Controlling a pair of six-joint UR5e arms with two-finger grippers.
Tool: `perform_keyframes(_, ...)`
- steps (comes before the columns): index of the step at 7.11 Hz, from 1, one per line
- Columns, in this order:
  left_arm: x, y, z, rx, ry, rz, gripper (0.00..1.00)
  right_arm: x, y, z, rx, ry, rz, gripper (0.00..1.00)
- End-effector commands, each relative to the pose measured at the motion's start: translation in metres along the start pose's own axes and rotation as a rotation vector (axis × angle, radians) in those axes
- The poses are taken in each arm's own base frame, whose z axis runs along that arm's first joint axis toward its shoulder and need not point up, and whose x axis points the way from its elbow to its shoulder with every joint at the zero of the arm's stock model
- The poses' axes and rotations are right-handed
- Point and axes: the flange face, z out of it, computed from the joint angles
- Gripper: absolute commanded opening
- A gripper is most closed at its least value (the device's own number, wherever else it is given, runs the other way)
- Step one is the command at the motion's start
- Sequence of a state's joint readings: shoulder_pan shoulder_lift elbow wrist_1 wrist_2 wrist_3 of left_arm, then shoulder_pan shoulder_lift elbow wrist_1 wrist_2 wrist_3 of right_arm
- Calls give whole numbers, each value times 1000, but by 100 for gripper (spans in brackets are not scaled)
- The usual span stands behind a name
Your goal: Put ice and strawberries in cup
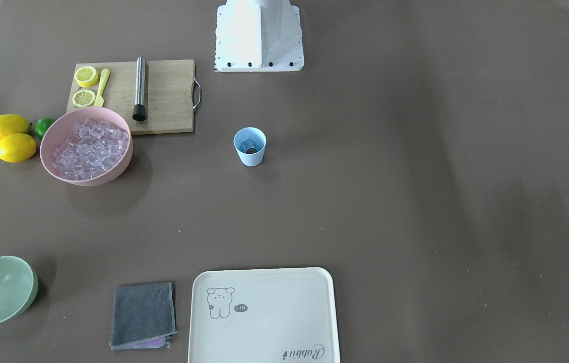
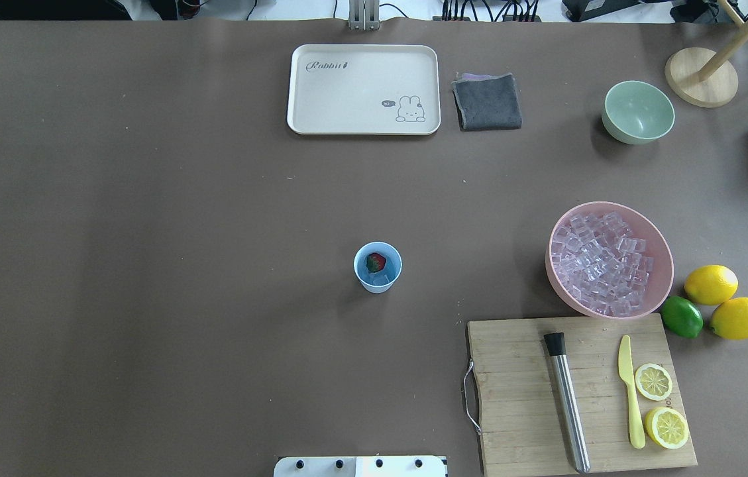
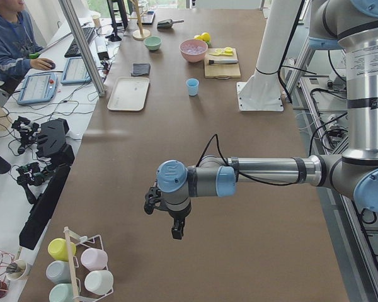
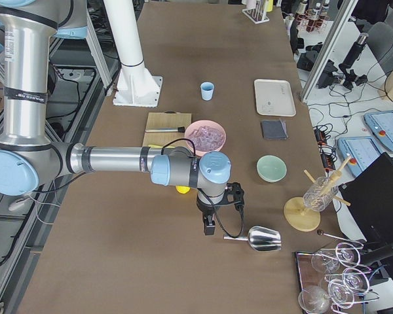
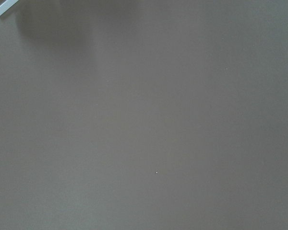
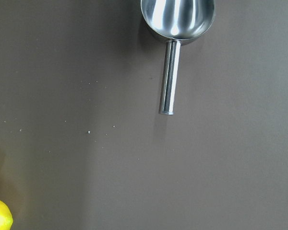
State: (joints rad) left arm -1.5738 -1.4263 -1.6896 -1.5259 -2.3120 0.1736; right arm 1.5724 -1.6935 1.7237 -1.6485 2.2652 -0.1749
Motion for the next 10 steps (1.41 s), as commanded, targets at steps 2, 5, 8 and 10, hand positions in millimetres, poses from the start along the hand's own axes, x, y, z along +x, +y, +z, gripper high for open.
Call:
perform_keyframes(2,-2,3,4,-8,9,-12,98,-3,-1,-2,9,-16,-11,100)
perform_keyframes(5,-6,6,9,-21,11,-21,98,-3,-1,-1,7,-21,-9,100)
perform_keyframes(8,-7,5,9,-21,13,-21,98,-4,-1,-3,10,-21,-10,100)
perform_keyframes(10,-7,5,9,-17,9,-15,98,-7,-3,-3,15,-47,-12,100)
